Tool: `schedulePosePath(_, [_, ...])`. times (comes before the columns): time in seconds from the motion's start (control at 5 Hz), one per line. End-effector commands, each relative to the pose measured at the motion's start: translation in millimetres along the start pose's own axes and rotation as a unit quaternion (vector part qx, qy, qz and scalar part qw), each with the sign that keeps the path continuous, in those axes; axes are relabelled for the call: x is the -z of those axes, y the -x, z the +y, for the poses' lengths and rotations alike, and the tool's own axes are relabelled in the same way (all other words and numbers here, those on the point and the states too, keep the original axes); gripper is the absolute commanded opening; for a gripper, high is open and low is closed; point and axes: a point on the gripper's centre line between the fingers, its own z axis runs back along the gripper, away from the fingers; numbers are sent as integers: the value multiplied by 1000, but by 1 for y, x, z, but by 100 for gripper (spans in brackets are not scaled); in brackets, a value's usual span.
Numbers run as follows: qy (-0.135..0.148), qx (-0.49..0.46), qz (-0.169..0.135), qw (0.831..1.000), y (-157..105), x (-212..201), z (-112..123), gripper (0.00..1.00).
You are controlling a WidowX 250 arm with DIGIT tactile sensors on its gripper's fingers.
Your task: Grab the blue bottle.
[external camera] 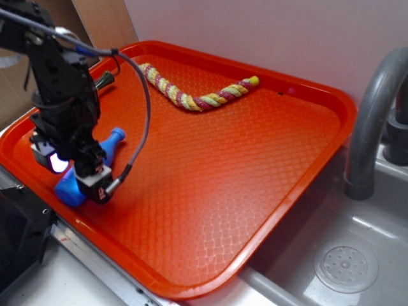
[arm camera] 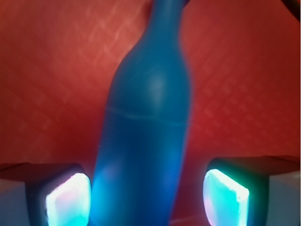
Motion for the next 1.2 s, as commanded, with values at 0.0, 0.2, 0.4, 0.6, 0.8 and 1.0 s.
schedulePosePath(0.0, [19,27,-18,999,-7,13,3,88])
schedulePosePath(0.2, [17,29,-25,999,-8,11,6,0])
schedulePosePath(0.4, [19,44,-29,998,-14,-1,9,0])
schedulePosePath(0.6, [7,85,-57,995,-25,-52,8,0])
schedulePosePath(0.8, [14,98,-111,989,-38,-108,2,0])
schedulePosePath(1.0, [30,118,-154,980,-41,-156,-8,0])
